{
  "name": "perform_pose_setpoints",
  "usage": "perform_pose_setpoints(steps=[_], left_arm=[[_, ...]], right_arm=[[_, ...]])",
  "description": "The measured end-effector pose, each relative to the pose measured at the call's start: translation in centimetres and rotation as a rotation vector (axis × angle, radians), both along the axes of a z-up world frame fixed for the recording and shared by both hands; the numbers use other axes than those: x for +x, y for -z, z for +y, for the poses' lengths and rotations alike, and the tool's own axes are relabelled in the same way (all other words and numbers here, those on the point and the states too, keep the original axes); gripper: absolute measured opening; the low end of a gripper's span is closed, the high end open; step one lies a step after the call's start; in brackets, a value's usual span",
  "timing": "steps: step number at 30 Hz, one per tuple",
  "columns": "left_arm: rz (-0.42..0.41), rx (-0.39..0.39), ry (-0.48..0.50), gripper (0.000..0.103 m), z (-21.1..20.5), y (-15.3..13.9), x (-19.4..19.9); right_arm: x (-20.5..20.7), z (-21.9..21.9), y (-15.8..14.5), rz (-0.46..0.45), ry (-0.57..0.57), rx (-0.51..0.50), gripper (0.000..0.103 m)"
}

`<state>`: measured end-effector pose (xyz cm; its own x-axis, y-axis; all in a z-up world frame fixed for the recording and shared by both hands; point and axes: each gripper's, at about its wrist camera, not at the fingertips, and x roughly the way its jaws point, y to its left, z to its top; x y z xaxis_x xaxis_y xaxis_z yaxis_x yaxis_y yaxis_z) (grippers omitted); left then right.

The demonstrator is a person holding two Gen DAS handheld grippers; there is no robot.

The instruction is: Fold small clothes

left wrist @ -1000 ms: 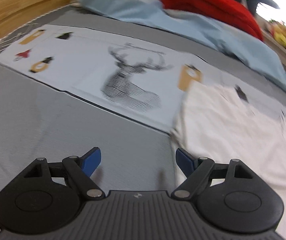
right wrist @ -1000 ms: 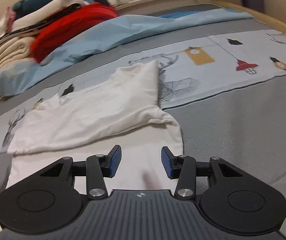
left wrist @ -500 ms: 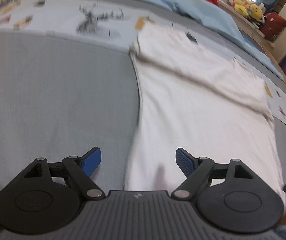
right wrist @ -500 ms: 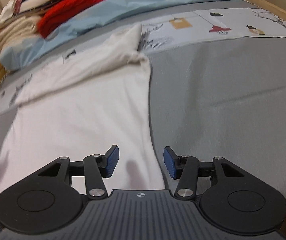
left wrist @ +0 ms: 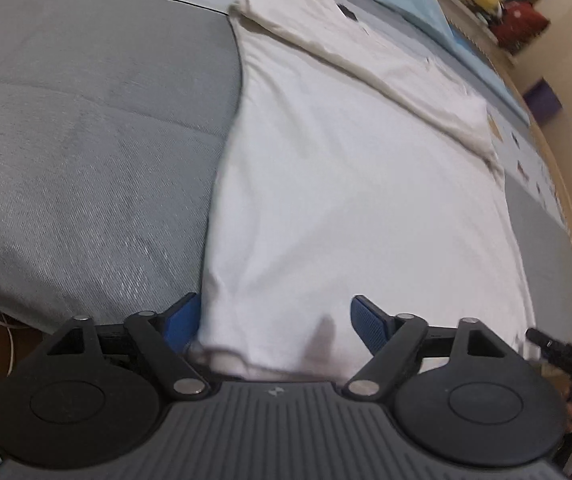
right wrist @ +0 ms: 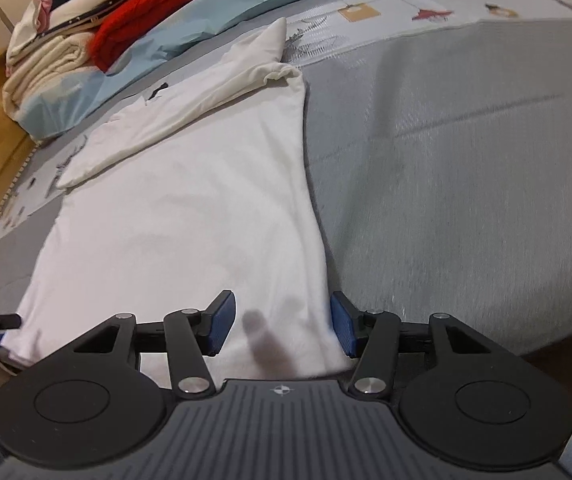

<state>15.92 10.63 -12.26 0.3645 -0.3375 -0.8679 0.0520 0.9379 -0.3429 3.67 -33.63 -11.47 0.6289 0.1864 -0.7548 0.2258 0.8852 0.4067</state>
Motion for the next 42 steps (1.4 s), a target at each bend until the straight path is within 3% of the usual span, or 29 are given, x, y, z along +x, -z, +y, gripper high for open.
perform_pose_setpoints(steps=[1, 3, 4, 8, 18, 22, 26, 30, 33, 37, 42], left_arm=[[-0.005, 0.013, 0.009, 0.068, -0.2, 0.0, -0.3], [-0.014, 0.019, 0.028, 0.011, -0.3, -0.1, -0.8], [-0.003, 0.007, 0.023, 0.011, -0.1, 0.0, -1.0], [-0.04, 0.032, -0.021, 0.011, 0.4, -1.0, -2.1], [-0.159, -0.116, 0.036, 0.011, 2.5, -8.3, -13.0], [-0.202, -0.14, 0.024, 0.011, 2.6, -10.8, -14.4], [-0.217, -0.13, -0.026, 0.01, 2.4, -12.4, -10.1], [-0.258, -0.139, -0.096, 0.01, 1.5, -13.6, -2.1], [-0.264, -0.138, -0.166, 0.01, 0.4, -13.6, 4.9], [-0.246, -0.141, -0.236, 0.01, -0.8, -12.1, 13.3], [-0.202, -0.128, -0.261, 0.01, -1.7, -9.4, 20.7]], right_arm=[[-0.3, 0.0, 0.0, 0.0, -0.001, 0.011, 0.054], [-0.9, 0.1, -0.1, 0.005, -0.005, 0.022, 0.034], [-1.1, 0.3, 0.0, 0.015, -0.007, 0.021, 0.015], [-2.1, 1.2, -0.7, -0.018, -0.008, -0.042, 0.015], [-8.8, 1.4, -9.3, -0.108, -0.041, -0.044, 0.014], [-11.0, 1.2, -12.0, -0.141, -0.032, -0.023, 0.014], [-8.7, 0.2, -14.0, -0.195, -0.013, -0.017, 0.014], [-1.8, -1.2, -15.6, -0.279, 0.013, -0.035, 0.014], [4.5, -2.2, -16.0, -0.325, 0.074, -0.062, 0.007], [13.3, -3.7, -14.5, -0.335, 0.222, -0.042, 0.007], [21.5, -4.2, -10.9, -0.279, 0.256, -0.008, 0.007]])
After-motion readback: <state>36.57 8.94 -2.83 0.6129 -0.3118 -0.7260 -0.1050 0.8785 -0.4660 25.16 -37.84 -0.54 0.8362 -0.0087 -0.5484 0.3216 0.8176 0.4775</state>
